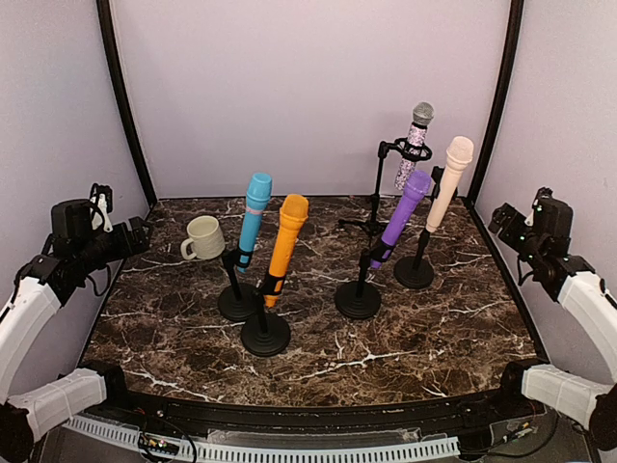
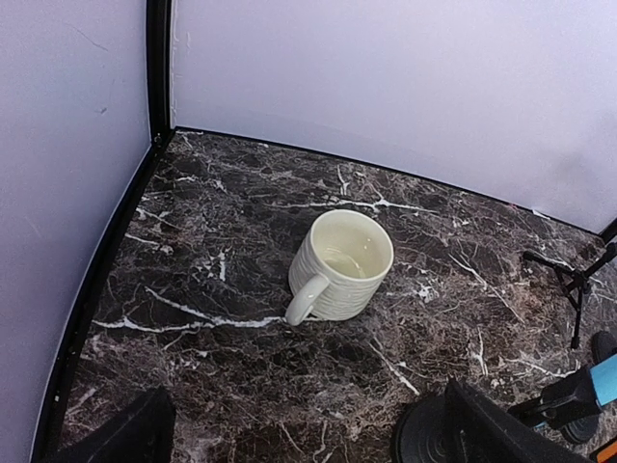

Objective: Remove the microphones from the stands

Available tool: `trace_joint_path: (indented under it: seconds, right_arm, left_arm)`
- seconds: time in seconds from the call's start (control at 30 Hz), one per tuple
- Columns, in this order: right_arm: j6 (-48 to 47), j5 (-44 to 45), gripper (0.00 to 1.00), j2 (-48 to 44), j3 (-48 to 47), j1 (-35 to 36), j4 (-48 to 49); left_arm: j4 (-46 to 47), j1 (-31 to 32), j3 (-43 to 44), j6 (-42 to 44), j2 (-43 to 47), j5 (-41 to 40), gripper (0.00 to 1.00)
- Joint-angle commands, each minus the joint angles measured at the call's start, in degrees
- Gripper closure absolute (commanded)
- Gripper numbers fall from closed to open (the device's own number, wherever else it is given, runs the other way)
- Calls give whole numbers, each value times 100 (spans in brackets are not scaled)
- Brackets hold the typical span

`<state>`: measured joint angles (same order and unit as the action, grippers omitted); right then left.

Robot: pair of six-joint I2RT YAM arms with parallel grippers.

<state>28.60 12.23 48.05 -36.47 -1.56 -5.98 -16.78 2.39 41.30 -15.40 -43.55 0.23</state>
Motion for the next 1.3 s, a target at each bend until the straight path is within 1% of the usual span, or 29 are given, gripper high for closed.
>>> trace_joint_path:
  seconds: [0.0, 0.13, 0.23, 0.3, 0.33, 0.4, 0.47, 0.53, 0.57, 0.6, 0.63, 0.67, 0.73, 0.83, 0.87, 0.9, 0.93, 1.07, 1.13, 1.23, 1.27]
  right_arm:
    - [25, -260, 1, -13, -299, -9, -13]
    - [5, -305, 1, -187, -384, -8, -139]
    - [-24, -655, 1, -344, -387, -10, -95]
    - [-47, -1030, 2, -387, -421, -3, -110]
    - [-70, -1241, 5, -400, -455, 0, -189]
    - [-116, -1563, 6, -477, -505, 38, -335]
    - [-146, -1733, 6, -633, -460, 118, -406]
    - [-127, -1824, 6, -747, -428, 469, -536]
    - [-106, -1847, 6, -768, -412, 603, -614]
    - [-82, -1869, 7, -795, -395, 728, -682]
    - [-53, -1862, 8, -830, -365, 854, -750]
    - [-4, -1850, 8, -895, -324, 963, -789]
    - [83, -1876, 8, -1053, -166, 1133, -838]
    - [275, -2020, 8, -1222, 49, 1286, -936]
    - [336, -2087, 9, -1257, 131, 1347, -929]
    - [388, -2146, 9, -1297, 216, 1426, -898]
    - [427, -2192, 9, -1322, 286, 1510, -841]
    - [479, -2215, 9, -1202, 476, 1968, -668]
    - [464, -2134, 9, -1028, 483, 2260, -576]
    - [515, -1787, 10, -761, 475, 2845, -323]
    - [538, -1618, 10, -704, 474, 3050, -225]
  left_arm:
    - [-55, -29, 14, 17, -64, 144, 1]
    - [-118, -31, 82, 4, -34, 147, 1]
    - [-155, -33, 97, -38, 55, 234, 1]
    - [-117, -33, 46, -25, 110, 610, 3]
    - [9, -26, -16, 10, 123, 1115, 6]
    - [81, -2, -45, -55, 97, 1685, 10]
    - [7, 232, 5, -89, 27, 1806, 12]
    - [-78, 853, 85, -12, -84, 1532, 12]
    - [-93, 1335, 109, 42, -123, 1409, 12]
    - [-95, 1576, 160, 53, -232, 1194, 12]
    - [-88, 1979, 181, 54, -285, 1104, 12]
    - [-76, 2153, 215, 63, -387, 940, 12]
    - [9, 2809, 216, 92, -467, 713, 12]
    - [267, 3412, 129, 115, -513, 410, 13]
    - [317, 3728, 109, 120, -525, 348, 13]
    - [406, 3871, 76, 130, -533, 202, 13]
    - [448, 4194, 61, 136, -545, 120, 13]
    - [644, 4917, -27, 109, -586, -462, 14]
    - [704, 5094, -61, 57, -626, -655, 14]
    - [717, 5406, -62, 57, -798, -867, 14]
    - [703, 5488, -57, 84, -849, -1062, 14]
